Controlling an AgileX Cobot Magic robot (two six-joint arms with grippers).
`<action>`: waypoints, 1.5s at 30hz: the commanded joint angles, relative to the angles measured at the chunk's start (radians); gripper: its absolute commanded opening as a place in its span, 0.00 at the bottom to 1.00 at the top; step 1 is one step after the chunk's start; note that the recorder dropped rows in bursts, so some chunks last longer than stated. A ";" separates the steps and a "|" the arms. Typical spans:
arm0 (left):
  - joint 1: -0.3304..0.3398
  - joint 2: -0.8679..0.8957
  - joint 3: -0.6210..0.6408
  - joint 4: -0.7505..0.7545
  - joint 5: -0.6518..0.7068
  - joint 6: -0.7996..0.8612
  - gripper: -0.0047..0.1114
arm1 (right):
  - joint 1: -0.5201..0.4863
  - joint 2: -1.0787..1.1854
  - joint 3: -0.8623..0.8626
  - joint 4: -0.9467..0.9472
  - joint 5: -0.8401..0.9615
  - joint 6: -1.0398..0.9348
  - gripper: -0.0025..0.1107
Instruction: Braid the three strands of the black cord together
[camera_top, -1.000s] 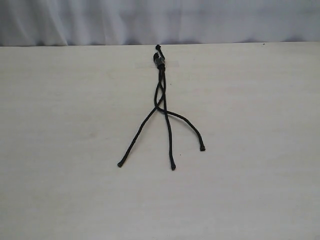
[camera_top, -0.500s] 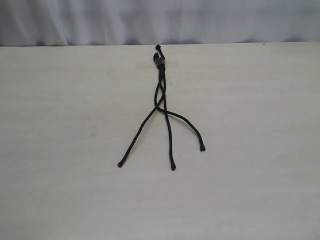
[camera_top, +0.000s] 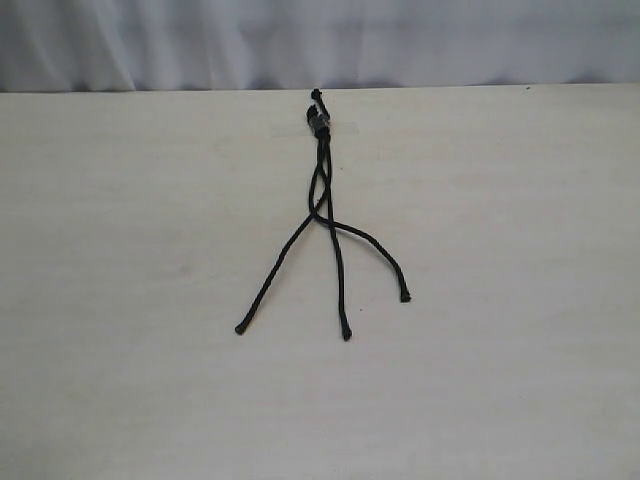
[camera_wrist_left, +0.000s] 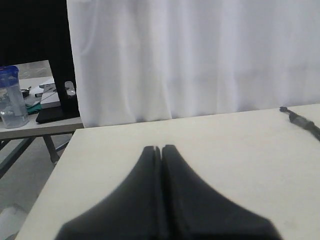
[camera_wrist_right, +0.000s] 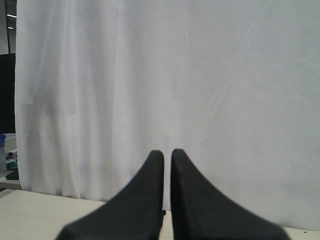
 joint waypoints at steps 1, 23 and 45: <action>-0.001 -0.004 0.002 0.001 0.028 -0.008 0.04 | 0.001 -0.005 0.003 0.002 -0.010 0.003 0.06; -0.001 -0.004 0.002 -0.002 0.069 -0.008 0.04 | 0.001 -0.005 0.003 0.002 -0.010 0.003 0.06; -0.001 -0.004 0.002 -0.002 0.069 -0.008 0.04 | 0.001 -0.005 0.260 -0.039 0.077 0.001 0.06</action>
